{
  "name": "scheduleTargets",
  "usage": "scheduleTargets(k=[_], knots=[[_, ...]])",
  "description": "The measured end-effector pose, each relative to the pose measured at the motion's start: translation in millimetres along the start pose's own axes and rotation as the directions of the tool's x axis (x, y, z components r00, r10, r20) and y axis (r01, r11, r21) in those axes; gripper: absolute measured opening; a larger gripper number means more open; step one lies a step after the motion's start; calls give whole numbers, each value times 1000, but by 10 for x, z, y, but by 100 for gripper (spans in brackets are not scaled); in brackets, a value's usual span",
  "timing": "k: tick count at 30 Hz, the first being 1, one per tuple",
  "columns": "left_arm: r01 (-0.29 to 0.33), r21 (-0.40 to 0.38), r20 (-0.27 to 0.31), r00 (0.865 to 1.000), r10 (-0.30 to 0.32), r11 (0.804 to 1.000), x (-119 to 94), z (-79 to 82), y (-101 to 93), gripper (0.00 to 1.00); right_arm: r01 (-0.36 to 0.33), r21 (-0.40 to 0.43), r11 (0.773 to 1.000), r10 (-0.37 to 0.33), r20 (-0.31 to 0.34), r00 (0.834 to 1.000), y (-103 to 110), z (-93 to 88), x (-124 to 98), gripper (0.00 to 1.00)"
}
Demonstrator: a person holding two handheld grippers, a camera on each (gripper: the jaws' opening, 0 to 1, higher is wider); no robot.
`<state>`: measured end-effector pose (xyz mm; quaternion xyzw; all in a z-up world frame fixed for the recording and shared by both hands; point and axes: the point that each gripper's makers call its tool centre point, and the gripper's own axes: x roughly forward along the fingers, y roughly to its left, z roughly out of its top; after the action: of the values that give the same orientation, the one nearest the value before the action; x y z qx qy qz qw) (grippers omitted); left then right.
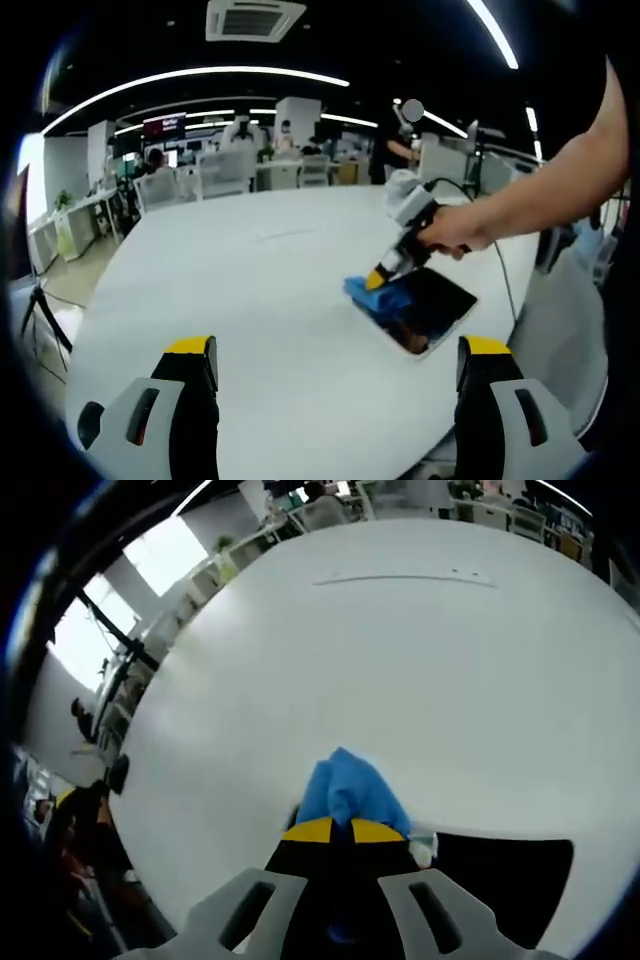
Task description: Wipe the mirror surface with the cleaning cloth until all visible marks leave the cleaned area.
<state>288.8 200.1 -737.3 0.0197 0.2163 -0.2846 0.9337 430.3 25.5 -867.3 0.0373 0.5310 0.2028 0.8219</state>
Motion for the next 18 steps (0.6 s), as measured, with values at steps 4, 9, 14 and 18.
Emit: scheduleTargets(k=[4,9,14,18], knots=[[-9,-1,0,1000,9,1000,-17,-11,-11,100,1,-5,1000,-1,-1,1000,-42,-8,-12,0],[-20,-5,5,1000,20,1000,-44,-23,-24,100,6,-14,1000,-6,-5,1000,-77,-24,-38,0],[-19,-23,13,1000,20,1000,-65,-25,-44,100,11,-19,1000,-11,-6,1000,-141,-24,-28,0],[-18,-22,16,1000,18,1000,-76,-18,-66,100,22,3,1000,-22,-9,1000,-234,-44,-60,0]])
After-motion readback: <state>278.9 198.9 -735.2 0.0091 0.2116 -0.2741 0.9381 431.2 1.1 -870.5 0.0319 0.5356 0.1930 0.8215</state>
